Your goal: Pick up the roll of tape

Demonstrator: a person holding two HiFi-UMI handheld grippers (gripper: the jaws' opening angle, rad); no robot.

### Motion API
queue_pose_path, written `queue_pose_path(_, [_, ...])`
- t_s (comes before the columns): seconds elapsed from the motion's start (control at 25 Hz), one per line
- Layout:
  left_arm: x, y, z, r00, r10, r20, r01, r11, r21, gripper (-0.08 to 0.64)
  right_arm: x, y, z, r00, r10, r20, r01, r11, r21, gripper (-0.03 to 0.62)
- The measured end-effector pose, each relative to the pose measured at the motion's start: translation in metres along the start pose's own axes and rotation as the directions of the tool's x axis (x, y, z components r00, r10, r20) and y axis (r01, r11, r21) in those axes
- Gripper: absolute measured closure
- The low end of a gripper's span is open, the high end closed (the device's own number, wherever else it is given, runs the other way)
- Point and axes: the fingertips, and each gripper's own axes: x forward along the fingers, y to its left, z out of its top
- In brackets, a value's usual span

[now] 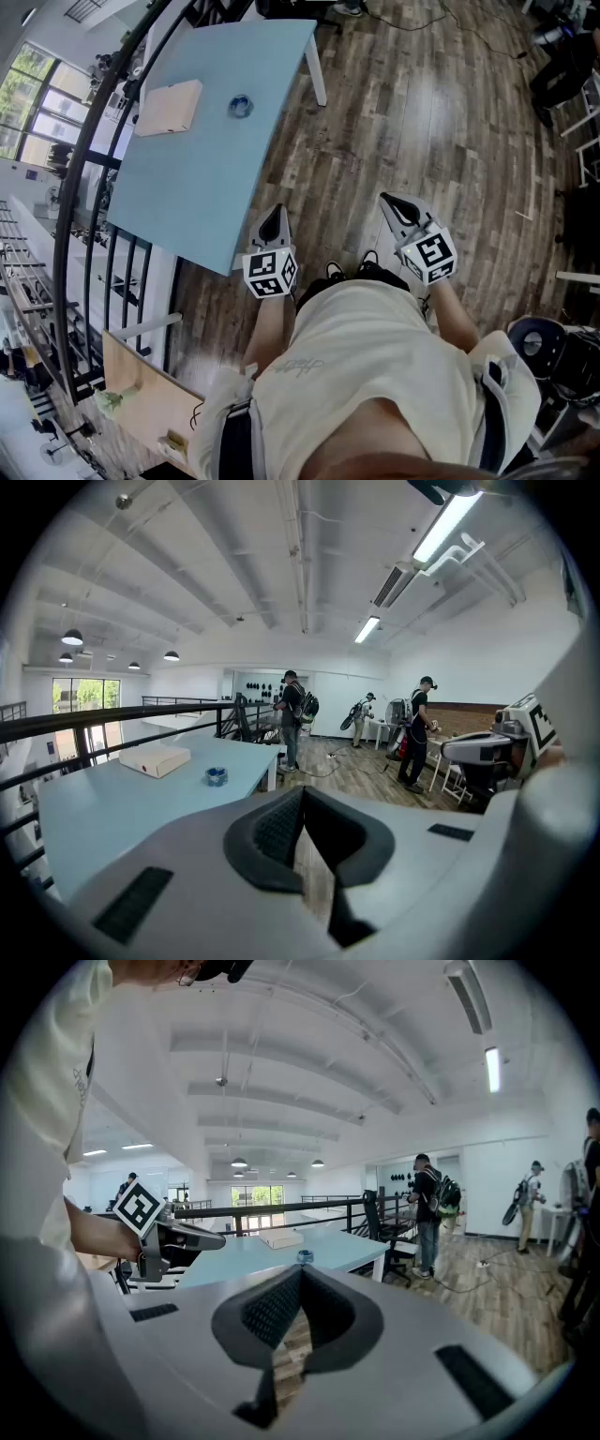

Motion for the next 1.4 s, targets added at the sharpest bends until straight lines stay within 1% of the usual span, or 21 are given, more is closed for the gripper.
queue_pose_path(0.16, [0.008,-0.018,0.004,1.000,0.001,0.016,-0.002,0.999,0.051,0.540,-0.001,-0.011,-0.009,1.000,0.025,0.010,-0.024,1.000,-0.009,0.588])
queue_pose_path(0.28, [0.012,-0.027,0.008,0.999,0.007,0.038,-0.009,0.998,0.066,0.540,-0.004,-0.020,-0.010,1.000,0.023,0.022,-0.022,1.000,-0.011,0.588])
queue_pose_path(0.48, [0.014,-0.034,0.011,0.997,0.018,0.071,-0.022,0.999,0.049,0.538,-0.009,-0.031,-0.015,0.999,0.009,0.041,-0.009,1.000,0.014,0.588])
queue_pose_path(0.6, [0.018,-0.041,0.014,0.996,0.011,0.091,-0.013,1.000,0.023,0.537,-0.013,-0.037,-0.012,0.999,0.007,0.047,-0.007,1.000,0.001,0.586])
queue_pose_path(0.68, [0.022,-0.050,0.013,0.996,-0.009,0.084,0.008,1.000,0.021,0.529,-0.014,-0.045,-0.014,0.999,0.008,0.045,-0.008,1.000,-0.009,0.587])
queue_pose_path(0.72, [0.024,-0.055,0.011,0.997,-0.024,0.075,0.022,0.999,0.030,0.484,-0.014,-0.049,-0.016,0.999,0.008,0.044,-0.008,1.000,-0.008,0.586])
queue_pose_path(0.76, [0.026,-0.059,0.011,0.997,-0.036,0.069,0.033,0.999,0.042,0.460,-0.013,-0.052,-0.017,0.999,0.007,0.042,-0.007,1.000,-0.004,0.586])
queue_pose_path(0.84, [0.030,-0.064,0.013,0.997,-0.041,0.071,0.038,0.998,0.050,0.436,-0.011,-0.058,-0.019,0.999,0.009,0.041,-0.009,1.000,0.005,0.588])
queue_pose_path(1.0, [0.036,-0.065,0.018,0.996,-0.024,0.080,0.021,0.999,0.027,0.436,-0.009,-0.065,-0.018,0.999,0.024,0.042,-0.024,1.000,0.003,0.587])
queue_pose_path(1.2, [0.041,-0.066,0.024,0.997,-0.011,0.077,0.010,1.000,0.015,0.436,-0.004,-0.069,-0.014,0.998,0.052,0.040,-0.052,0.999,0.014,0.586])
queue_pose_path(1.4, [0.050,-0.051,0.018,0.999,0.011,0.052,-0.011,1.000,-0.006,0.436,0.015,-0.071,-0.019,0.997,0.071,0.016,-0.071,0.997,0.018,0.586])
